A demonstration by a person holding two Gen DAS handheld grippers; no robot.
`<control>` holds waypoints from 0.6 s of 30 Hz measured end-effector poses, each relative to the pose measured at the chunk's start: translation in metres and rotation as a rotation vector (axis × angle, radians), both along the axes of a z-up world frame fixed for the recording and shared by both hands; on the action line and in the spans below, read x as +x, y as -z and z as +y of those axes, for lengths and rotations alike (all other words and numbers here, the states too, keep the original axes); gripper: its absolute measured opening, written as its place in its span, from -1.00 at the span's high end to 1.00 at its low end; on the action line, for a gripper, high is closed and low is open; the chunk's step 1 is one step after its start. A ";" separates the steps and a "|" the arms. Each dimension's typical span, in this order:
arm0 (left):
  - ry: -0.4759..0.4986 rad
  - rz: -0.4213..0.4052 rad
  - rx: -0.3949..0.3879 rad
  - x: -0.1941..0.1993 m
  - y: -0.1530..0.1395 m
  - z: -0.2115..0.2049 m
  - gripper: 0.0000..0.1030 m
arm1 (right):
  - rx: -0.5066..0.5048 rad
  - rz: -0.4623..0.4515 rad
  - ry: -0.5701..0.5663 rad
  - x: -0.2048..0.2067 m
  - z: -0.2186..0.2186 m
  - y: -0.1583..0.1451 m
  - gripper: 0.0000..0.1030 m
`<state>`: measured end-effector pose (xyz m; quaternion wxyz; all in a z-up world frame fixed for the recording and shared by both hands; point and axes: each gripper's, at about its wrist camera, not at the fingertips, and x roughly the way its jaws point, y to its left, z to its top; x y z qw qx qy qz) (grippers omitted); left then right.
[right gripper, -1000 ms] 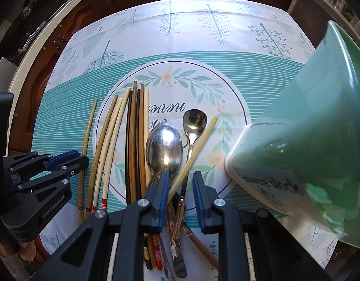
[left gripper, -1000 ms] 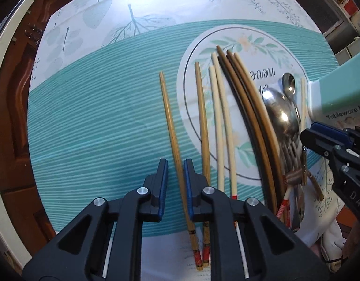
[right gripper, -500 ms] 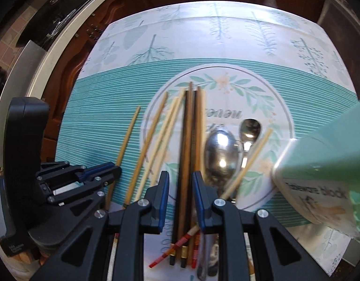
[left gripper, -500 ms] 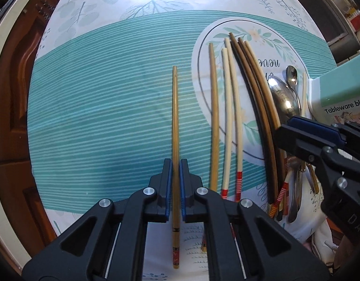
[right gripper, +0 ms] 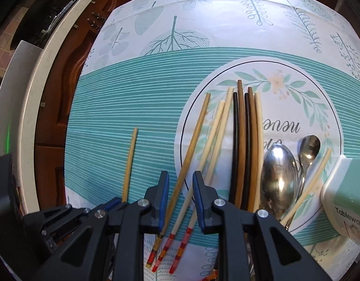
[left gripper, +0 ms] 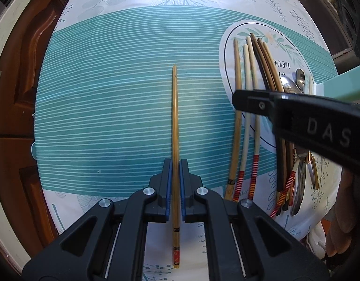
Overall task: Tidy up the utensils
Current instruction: 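Grasp a second wooden chopstick with the right gripper while the left gripper holds its chopstick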
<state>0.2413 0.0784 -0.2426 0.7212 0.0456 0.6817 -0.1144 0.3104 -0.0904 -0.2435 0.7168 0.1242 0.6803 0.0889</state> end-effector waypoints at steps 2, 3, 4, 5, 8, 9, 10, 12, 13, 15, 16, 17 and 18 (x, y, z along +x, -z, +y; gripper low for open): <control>-0.004 0.000 -0.007 0.000 0.000 0.001 0.93 | -0.001 -0.008 0.004 0.002 0.001 0.000 0.60; -0.006 -0.001 -0.007 -0.001 -0.001 0.002 0.93 | 0.000 -0.006 0.004 0.002 0.001 0.000 0.60; -0.008 0.000 -0.010 -0.002 -0.002 0.004 0.93 | 0.003 -0.006 0.003 0.002 0.002 0.000 0.60; -0.010 0.001 -0.013 -0.004 -0.001 0.003 0.93 | -0.008 -0.014 -0.005 0.003 0.004 -0.001 0.60; -0.014 0.003 -0.019 -0.002 -0.002 0.004 0.93 | -0.040 -0.016 -0.010 0.004 0.009 0.000 0.60; -0.015 0.002 -0.020 -0.003 -0.003 0.005 0.93 | -0.056 -0.013 -0.012 0.003 0.010 0.000 0.61; -0.015 0.003 -0.021 0.000 -0.003 0.009 0.93 | -0.068 -0.007 -0.012 0.004 0.010 0.001 0.61; -0.020 0.004 -0.027 0.001 -0.005 0.012 0.93 | -0.075 0.020 -0.018 0.004 0.012 0.006 0.65; -0.021 0.004 -0.031 0.000 -0.006 0.014 0.93 | -0.088 0.011 -0.030 0.004 0.014 0.005 0.67; -0.023 0.004 -0.034 0.005 -0.004 0.012 0.92 | -0.077 0.009 -0.032 0.004 0.015 0.003 0.76; -0.023 0.004 -0.033 0.007 -0.004 0.010 0.92 | -0.078 0.000 -0.023 0.003 0.016 0.001 0.76; -0.022 0.004 -0.032 0.008 -0.003 0.008 0.92 | -0.080 -0.009 -0.019 0.004 0.016 -0.001 0.76; -0.022 0.003 -0.034 0.008 -0.004 0.008 0.92 | -0.077 -0.011 -0.017 0.004 0.017 -0.002 0.76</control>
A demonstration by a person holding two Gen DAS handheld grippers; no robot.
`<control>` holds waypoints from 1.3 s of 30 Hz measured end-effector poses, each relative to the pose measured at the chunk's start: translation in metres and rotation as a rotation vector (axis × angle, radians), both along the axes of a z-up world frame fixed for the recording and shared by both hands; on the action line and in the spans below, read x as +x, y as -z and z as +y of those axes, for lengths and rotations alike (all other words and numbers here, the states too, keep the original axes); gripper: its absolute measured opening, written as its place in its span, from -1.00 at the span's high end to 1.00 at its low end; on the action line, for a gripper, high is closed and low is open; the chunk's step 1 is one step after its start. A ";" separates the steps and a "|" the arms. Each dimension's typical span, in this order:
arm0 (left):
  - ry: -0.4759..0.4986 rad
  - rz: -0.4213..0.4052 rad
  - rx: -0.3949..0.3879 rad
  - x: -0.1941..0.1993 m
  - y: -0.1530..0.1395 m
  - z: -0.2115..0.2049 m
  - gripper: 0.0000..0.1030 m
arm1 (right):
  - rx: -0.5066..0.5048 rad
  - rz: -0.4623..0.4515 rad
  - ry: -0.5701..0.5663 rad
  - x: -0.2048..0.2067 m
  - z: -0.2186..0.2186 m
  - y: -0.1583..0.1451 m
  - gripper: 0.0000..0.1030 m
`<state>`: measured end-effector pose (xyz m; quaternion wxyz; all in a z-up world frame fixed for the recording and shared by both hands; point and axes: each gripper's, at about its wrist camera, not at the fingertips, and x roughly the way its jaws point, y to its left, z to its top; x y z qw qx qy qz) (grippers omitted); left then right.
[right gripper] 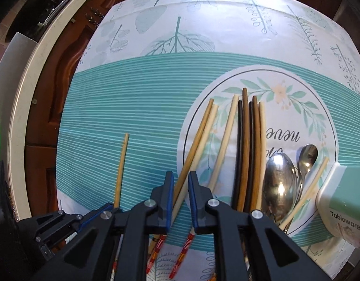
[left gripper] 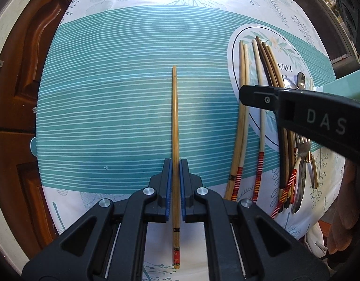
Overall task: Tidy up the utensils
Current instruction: 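Grasp a second wooden chopstick with the right gripper while the left gripper holds its chopstick, then lift both chopsticks and drop them into the green utensil holder with both grippers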
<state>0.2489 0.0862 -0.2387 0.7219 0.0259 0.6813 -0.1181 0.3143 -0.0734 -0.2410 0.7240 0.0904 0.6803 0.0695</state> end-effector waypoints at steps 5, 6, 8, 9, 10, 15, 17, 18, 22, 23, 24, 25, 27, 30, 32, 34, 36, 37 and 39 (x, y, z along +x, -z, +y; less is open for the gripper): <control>0.000 -0.001 -0.003 0.001 0.001 0.000 0.92 | 0.033 0.024 0.008 0.000 0.000 0.002 0.76; 0.001 -0.002 -0.004 0.001 0.000 0.000 0.92 | 0.036 0.036 0.016 0.000 0.000 0.005 0.77; 0.002 -0.003 -0.006 0.001 -0.001 -0.001 0.92 | 0.041 0.038 0.021 0.002 0.002 0.008 0.78; 0.003 -0.003 -0.007 0.001 0.000 0.000 0.92 | 0.041 0.050 0.030 0.002 0.002 0.011 0.78; 0.003 -0.003 -0.008 0.002 0.002 0.002 0.92 | 0.043 0.055 0.039 0.001 0.001 0.013 0.78; 0.005 -0.005 -0.007 0.004 0.002 0.003 0.92 | -0.029 0.054 0.014 0.004 0.014 0.015 0.83; 0.008 -0.011 -0.003 0.004 0.003 0.002 0.92 | -0.091 0.039 -0.029 0.005 0.027 0.015 0.83; -0.002 -0.007 0.000 0.004 0.003 0.004 0.92 | -0.125 0.028 -0.058 0.003 0.034 0.015 0.82; -0.012 -0.010 0.033 0.000 0.000 0.005 0.92 | -0.149 0.010 -0.121 -0.002 0.046 0.018 0.88; -0.016 -0.015 0.034 -0.001 -0.003 0.005 0.93 | -0.123 0.017 -0.116 -0.004 0.044 0.018 0.89; -0.020 -0.026 0.034 -0.003 -0.006 0.004 0.93 | -0.072 0.032 -0.105 -0.006 0.039 0.019 0.90; -0.020 -0.043 0.032 -0.005 -0.013 0.003 0.93 | -0.035 0.030 -0.100 -0.010 0.034 0.018 0.90; -0.017 -0.086 0.026 -0.010 -0.026 0.003 0.93 | 0.034 -0.010 -0.101 -0.022 0.023 0.010 0.90; -0.010 -0.172 0.005 -0.020 -0.054 -0.007 0.93 | 0.165 -0.092 -0.089 -0.042 0.004 -0.010 0.90; -0.004 -0.235 -0.016 -0.028 -0.073 -0.014 0.93 | 0.224 -0.169 -0.077 -0.059 -0.008 -0.029 0.90; 0.002 -0.313 -0.036 -0.037 -0.094 -0.024 0.93 | 0.257 -0.266 -0.068 -0.073 -0.020 -0.048 0.90; 0.006 -0.386 -0.051 -0.042 -0.112 -0.035 0.93 | 0.274 -0.380 -0.058 -0.090 -0.034 -0.068 0.90; 0.010 -0.427 -0.053 -0.046 -0.121 -0.041 0.93 | 0.281 -0.427 -0.050 -0.098 -0.042 -0.077 0.90; 0.018 -0.478 -0.056 -0.049 -0.137 -0.050 0.93 | 0.298 -0.513 -0.029 -0.103 -0.055 -0.092 0.91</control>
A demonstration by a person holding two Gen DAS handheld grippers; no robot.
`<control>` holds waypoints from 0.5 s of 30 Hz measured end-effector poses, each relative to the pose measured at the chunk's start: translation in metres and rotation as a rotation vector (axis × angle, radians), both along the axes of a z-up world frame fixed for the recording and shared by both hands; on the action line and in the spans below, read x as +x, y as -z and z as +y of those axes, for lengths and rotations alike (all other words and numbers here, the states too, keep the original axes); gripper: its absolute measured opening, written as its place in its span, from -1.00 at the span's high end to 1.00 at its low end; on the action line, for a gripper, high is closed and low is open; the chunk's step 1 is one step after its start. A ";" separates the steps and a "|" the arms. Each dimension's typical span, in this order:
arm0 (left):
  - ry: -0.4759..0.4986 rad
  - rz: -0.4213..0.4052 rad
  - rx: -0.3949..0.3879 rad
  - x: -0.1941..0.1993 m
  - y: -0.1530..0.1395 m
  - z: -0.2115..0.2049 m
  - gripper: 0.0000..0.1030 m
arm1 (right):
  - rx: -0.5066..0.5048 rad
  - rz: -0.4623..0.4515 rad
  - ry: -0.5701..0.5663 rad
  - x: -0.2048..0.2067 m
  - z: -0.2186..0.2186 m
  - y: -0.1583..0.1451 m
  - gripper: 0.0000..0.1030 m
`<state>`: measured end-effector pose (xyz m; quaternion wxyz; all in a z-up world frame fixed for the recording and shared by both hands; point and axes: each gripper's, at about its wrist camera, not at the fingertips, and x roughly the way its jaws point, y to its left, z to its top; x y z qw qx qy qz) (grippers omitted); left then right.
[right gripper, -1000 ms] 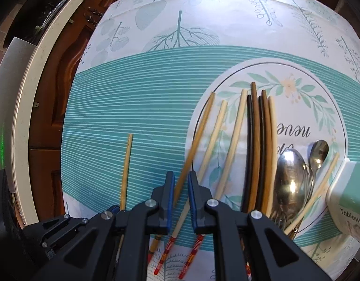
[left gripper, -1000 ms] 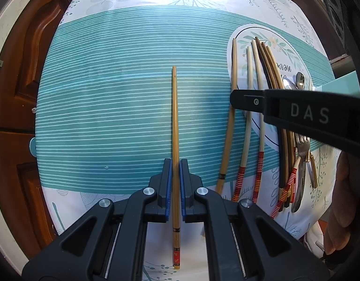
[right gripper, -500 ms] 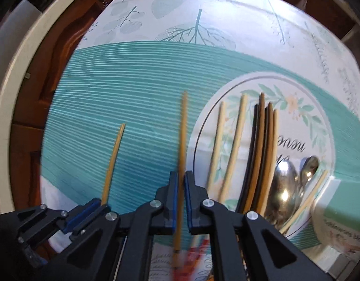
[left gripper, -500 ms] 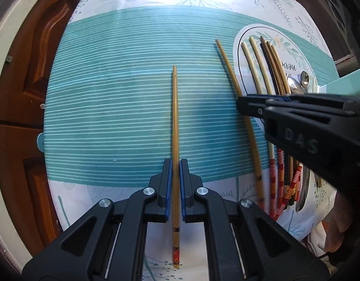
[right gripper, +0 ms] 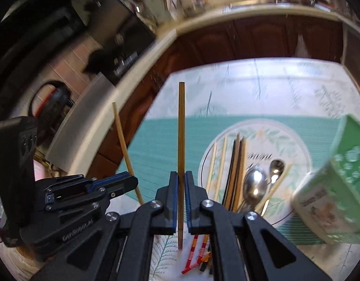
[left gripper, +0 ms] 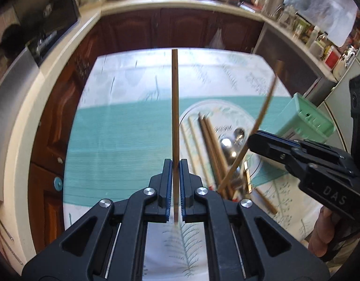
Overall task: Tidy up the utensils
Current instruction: 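Lift both chopsticks and drop them into the green utensil holder with both grippers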
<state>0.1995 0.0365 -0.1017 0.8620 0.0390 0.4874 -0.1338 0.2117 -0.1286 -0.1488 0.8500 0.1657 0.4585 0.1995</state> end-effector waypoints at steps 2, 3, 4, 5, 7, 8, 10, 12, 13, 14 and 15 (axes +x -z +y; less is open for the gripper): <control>0.012 -0.039 -0.015 -0.001 -0.016 -0.015 0.93 | 0.016 -0.065 0.028 -0.014 -0.021 -0.017 0.91; 0.022 -0.054 -0.020 -0.003 -0.024 -0.021 0.93 | 0.019 -0.085 0.040 -0.018 -0.031 -0.024 0.91; 0.029 -0.070 -0.024 -0.005 -0.035 -0.030 0.93 | 0.020 -0.109 0.057 -0.023 -0.041 -0.032 0.91; 0.039 -0.088 -0.031 -0.007 -0.046 -0.037 0.93 | 0.026 -0.128 0.069 -0.028 -0.050 -0.040 0.91; 0.061 -0.131 -0.054 -0.008 -0.073 -0.053 0.93 | 0.028 -0.162 0.092 -0.035 -0.066 -0.056 0.91; 0.074 -0.152 -0.068 -0.009 -0.087 -0.061 0.94 | 0.027 -0.176 0.099 -0.038 -0.075 -0.065 0.91; 0.101 -0.190 -0.096 -0.009 -0.113 -0.077 0.93 | 0.024 -0.216 0.123 -0.044 -0.096 -0.088 0.91; 0.130 -0.222 -0.118 -0.009 -0.138 -0.095 0.94 | 0.013 -0.249 0.143 -0.047 -0.114 -0.106 0.92; 0.145 -0.236 -0.131 -0.007 -0.149 -0.105 0.94 | 0.013 -0.265 0.152 -0.049 -0.123 -0.115 0.91; 0.159 -0.247 -0.142 -0.009 -0.164 -0.118 0.93 | 0.004 -0.283 0.162 -0.050 -0.129 -0.123 0.92; 0.171 -0.256 -0.148 -0.009 -0.172 -0.128 0.94 | -0.008 -0.299 0.172 -0.051 -0.135 -0.131 0.92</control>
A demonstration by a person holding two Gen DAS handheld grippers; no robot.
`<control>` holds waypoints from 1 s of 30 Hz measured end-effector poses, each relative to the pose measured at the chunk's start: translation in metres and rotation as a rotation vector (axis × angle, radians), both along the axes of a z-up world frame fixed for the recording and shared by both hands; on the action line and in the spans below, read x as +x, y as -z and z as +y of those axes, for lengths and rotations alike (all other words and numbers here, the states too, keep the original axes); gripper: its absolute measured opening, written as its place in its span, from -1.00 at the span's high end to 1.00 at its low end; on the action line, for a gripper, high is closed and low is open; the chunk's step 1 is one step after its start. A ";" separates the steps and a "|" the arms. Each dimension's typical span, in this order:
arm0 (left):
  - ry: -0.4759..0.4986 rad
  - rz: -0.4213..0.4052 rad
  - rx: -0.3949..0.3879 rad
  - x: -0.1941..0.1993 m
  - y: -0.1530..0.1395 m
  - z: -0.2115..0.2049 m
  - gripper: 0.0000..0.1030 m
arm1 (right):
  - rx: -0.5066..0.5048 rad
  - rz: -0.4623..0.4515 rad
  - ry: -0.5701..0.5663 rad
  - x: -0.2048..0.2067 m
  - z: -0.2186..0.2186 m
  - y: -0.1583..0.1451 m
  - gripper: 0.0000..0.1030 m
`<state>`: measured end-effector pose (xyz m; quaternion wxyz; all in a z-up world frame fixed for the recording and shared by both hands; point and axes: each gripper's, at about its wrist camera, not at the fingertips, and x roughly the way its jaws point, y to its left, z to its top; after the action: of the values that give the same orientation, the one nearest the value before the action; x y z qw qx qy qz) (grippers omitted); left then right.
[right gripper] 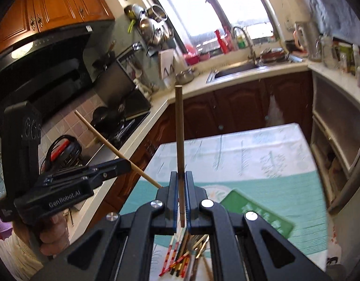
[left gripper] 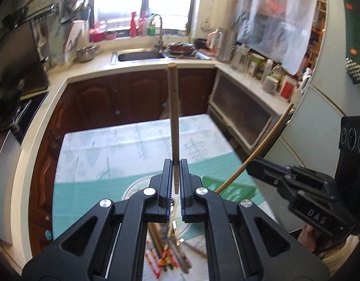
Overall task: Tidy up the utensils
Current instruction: 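Lift both chopsticks and drop them into the green utensil holder with both grippers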
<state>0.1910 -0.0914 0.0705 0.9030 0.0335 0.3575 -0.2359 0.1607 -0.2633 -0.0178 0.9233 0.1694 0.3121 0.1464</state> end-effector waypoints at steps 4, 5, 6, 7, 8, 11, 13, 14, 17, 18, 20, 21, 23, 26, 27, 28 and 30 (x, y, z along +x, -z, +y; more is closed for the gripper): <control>0.050 -0.017 0.007 0.002 -0.020 -0.047 0.93 | -0.040 -0.047 0.037 -0.003 -0.020 -0.020 0.92; 0.059 -0.012 0.011 0.000 -0.024 -0.059 0.93 | -0.049 -0.054 0.047 -0.003 -0.026 -0.024 0.92; 0.069 -0.002 0.021 0.002 -0.024 -0.072 0.93 | -0.057 -0.058 0.052 -0.003 -0.032 -0.025 0.92; 0.074 0.007 0.028 0.003 -0.021 -0.080 0.93 | -0.066 -0.059 0.060 -0.004 -0.035 -0.025 0.92; 0.080 0.019 0.035 0.005 -0.016 -0.089 0.93 | -0.072 -0.059 0.065 -0.006 -0.037 -0.024 0.92; 0.087 0.064 0.066 0.015 0.011 -0.104 0.93 | -0.092 -0.067 0.088 -0.003 -0.046 -0.020 0.92; 0.090 0.107 0.086 0.020 0.030 -0.108 0.93 | -0.102 -0.068 0.101 -0.001 -0.050 -0.014 0.92; 0.092 0.125 0.096 0.022 0.041 -0.109 0.93 | -0.100 -0.064 0.100 0.001 -0.051 -0.011 0.92; 0.100 0.159 0.130 0.024 0.069 -0.107 0.93 | -0.113 -0.054 0.096 0.006 -0.052 0.002 0.92; 0.104 0.162 0.145 0.024 0.078 -0.107 0.93 | -0.124 -0.045 0.090 0.008 -0.051 0.008 0.92; 0.119 0.171 0.167 0.023 0.089 -0.106 0.92 | -0.145 -0.007 0.058 0.015 -0.046 0.021 0.91; 0.121 0.180 0.178 0.023 0.096 -0.104 0.88 | -0.154 0.019 0.029 0.018 -0.042 0.027 0.91; 0.115 0.209 0.189 0.026 0.108 -0.097 0.63 | -0.184 0.090 -0.030 0.024 -0.031 0.043 0.89; 0.074 0.240 0.162 0.030 0.118 -0.081 0.20 | -0.202 0.154 -0.074 0.028 -0.020 0.059 0.87; 0.063 0.241 0.154 0.030 0.120 -0.075 0.18 | -0.203 0.160 -0.073 0.027 -0.018 0.061 0.86; 0.058 0.243 0.148 0.029 0.122 -0.070 0.18 | -0.199 0.160 -0.080 0.025 -0.017 0.062 0.85; 0.048 0.246 0.135 0.027 0.123 -0.059 0.18 | -0.193 0.159 -0.091 0.021 -0.013 0.062 0.85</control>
<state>0.2185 -0.1505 -0.0525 0.8423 0.0733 0.4794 -0.2351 0.1816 -0.2763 -0.0800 0.8999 0.0763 0.4046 0.1435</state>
